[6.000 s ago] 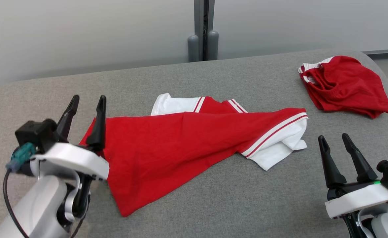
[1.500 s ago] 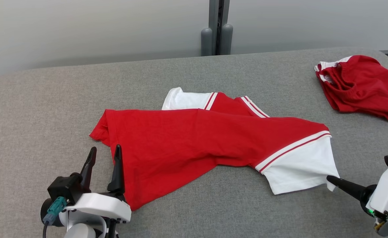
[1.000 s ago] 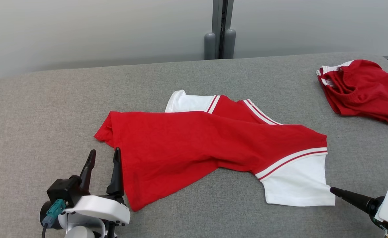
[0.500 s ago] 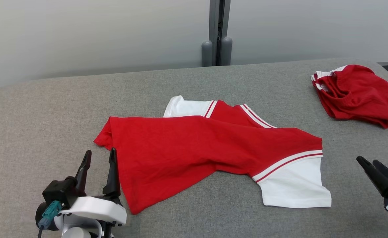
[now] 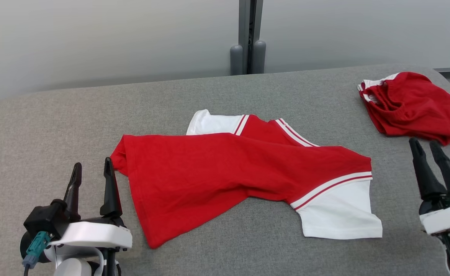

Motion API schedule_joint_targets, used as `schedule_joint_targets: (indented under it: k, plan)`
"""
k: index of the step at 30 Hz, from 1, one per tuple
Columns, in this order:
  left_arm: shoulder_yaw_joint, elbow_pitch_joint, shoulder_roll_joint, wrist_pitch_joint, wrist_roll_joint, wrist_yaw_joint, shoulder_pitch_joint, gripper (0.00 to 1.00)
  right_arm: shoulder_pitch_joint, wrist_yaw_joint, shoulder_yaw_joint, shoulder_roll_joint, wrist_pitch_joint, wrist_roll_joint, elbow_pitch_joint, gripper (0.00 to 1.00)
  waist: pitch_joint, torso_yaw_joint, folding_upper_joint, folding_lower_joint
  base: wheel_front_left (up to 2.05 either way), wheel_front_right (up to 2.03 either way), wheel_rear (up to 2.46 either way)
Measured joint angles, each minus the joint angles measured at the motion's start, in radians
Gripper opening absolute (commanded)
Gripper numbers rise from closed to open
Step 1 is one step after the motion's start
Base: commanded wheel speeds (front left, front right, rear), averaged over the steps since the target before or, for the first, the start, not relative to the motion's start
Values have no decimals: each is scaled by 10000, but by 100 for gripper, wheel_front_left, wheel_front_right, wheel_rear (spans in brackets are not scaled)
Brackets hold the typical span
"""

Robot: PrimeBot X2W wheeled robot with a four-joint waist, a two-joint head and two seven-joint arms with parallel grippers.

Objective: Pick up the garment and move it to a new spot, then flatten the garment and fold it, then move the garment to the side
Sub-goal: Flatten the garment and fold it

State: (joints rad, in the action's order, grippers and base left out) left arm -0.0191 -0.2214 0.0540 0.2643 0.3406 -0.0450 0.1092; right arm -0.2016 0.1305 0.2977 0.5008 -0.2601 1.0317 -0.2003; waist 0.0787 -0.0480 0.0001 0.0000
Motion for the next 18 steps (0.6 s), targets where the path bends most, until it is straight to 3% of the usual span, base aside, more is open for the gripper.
schedule_joint_targets:
  k: [5, 18]
  plan:
    - [-75, 337, 58, 2, -487, 61, -12, 100, 702, 0, -1335, -1154, 0, -2006, 602, 100, -20, 54, 0, 0, 0, 0, 0]
    - [-77, 453, -8, 0, -692, 140, -389, 100, 1551, 0, -2683, -2715, 0, -5043, 1267, 100, -119, 91, 0, 0, 0, 0, 0]
